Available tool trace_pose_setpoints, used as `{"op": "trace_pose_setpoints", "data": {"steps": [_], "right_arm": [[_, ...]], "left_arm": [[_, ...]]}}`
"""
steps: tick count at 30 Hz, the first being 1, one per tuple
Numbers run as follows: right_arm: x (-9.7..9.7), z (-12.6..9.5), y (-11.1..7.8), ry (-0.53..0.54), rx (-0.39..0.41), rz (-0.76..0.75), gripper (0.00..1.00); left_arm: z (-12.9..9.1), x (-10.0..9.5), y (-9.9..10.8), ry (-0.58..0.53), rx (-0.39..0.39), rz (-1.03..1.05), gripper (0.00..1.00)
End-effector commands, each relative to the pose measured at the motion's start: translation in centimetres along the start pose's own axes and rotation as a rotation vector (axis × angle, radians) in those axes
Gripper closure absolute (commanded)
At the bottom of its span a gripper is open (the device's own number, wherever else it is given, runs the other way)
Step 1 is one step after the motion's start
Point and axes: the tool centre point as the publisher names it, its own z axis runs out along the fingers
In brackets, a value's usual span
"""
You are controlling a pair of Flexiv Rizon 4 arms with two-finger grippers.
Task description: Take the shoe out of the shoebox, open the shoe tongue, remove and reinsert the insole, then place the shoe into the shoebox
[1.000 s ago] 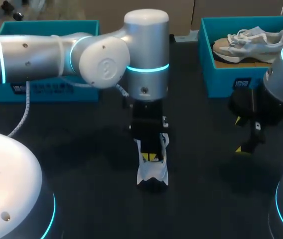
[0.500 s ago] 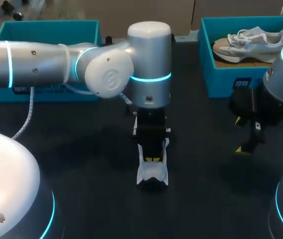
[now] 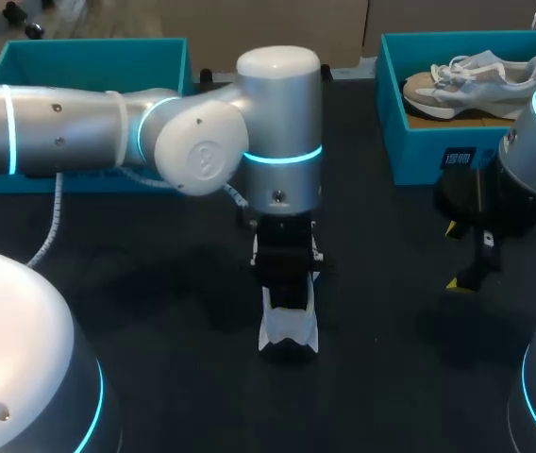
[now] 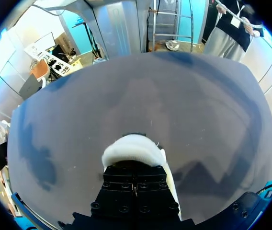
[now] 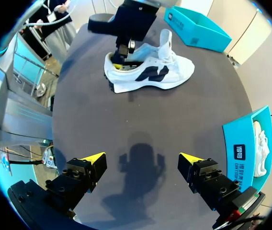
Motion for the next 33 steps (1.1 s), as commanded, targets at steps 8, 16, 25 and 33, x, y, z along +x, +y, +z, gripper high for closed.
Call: {"op": "trace_pose_setpoints", "data": {"steps": [8, 16, 25, 33], "right_arm": [[0.1, 0.0, -0.1, -0.002, 0.000, 0.000, 0.00], [0.1, 0.0, -0.1, -0.002, 0.000, 0.000, 0.00], [0.1, 0.0, -0.1, -0.002, 0.000, 0.000, 0.00], [0.1, 0.0, -0.1, -0.002, 0.000, 0.000, 0.00]], "left_arm": [[3.8, 0.1, 2.8, 0.080, -0.129, -0.066, 1.00], [1.0, 1.3, 4.9, 0.052, -0.194, -0.103, 1.00], [-1.1, 1.0, 3.3, 0.014, -0.149, -0.057, 1.00], [1.5, 0.1, 0.9, 0.045, -0.114, -0.007, 1.00]]}}
